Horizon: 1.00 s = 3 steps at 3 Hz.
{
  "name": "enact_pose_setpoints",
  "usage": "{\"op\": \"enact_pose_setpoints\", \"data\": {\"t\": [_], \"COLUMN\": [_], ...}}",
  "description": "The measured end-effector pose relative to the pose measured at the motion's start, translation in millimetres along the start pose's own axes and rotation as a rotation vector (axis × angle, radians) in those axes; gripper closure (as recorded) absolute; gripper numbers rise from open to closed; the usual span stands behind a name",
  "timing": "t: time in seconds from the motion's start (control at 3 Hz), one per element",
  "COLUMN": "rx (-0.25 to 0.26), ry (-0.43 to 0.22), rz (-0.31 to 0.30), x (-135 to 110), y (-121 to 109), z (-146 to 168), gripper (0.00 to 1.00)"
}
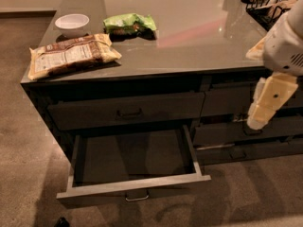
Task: Close middle drawer
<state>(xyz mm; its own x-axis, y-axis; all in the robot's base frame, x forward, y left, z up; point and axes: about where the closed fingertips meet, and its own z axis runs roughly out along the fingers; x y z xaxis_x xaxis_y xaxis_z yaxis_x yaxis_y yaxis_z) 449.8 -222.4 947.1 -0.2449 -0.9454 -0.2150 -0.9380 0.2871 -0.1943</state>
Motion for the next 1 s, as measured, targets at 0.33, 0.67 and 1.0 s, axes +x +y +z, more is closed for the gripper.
{"op": "enact_pose_setpoints", "data": {"t": [0.33,0.67,1.0], "rx": [0.026,0.033,0.04], "ry": [0.024,0.028,0.031], "rz": [-0.017,-0.024,-0.011], "x": [19,52,64], "y": [10,38,50], "z": [32,88,118], "gripper": [0.0,0.0,0.0]}}
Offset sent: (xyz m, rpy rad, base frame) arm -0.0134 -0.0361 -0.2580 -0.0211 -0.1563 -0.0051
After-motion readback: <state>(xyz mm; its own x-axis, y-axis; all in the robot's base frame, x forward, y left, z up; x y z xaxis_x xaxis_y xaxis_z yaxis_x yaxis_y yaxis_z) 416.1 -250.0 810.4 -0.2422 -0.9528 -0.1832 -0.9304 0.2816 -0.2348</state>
